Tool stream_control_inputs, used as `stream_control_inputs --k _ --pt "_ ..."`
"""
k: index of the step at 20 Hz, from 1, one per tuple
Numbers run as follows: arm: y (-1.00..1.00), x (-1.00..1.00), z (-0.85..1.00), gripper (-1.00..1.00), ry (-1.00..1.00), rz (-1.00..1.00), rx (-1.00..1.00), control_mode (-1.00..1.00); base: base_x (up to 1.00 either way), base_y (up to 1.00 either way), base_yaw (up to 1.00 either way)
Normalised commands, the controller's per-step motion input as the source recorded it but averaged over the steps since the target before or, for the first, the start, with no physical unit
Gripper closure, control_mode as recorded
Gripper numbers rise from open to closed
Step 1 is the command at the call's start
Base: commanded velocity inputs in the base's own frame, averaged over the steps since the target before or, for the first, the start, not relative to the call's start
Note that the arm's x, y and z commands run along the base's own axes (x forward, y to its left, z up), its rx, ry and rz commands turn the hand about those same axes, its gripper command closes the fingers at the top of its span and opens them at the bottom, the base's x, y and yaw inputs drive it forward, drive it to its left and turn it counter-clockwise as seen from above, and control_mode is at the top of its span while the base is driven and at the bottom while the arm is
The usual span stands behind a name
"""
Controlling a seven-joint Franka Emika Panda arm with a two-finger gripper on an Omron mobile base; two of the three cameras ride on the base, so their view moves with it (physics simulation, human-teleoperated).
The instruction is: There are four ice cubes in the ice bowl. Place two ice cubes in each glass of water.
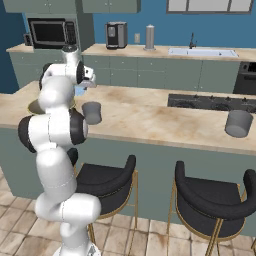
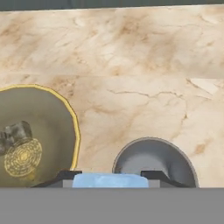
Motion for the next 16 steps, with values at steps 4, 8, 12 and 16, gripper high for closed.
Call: stream_control_inputs --k 4,8,12,16 --pt "-0.64 0.31 -0.19 1.00 0.00 0.00 -0.02 -1.00 0.00 0.00 0.00" --pt "0.01 0.18 -0.22 1.00 0.05 0.00 -0.02 -1.00 0.00 0.00 0.00" --pt "0.13 0.19 -0.41 1.00 0.00 0.00 -0.01 -1.00 0.00 0.00 0.00" --pt "0.02 -0.06 -0.38 1.00 0.03 0.00 -0.04 -1.00 0.00 0.00 0.00"
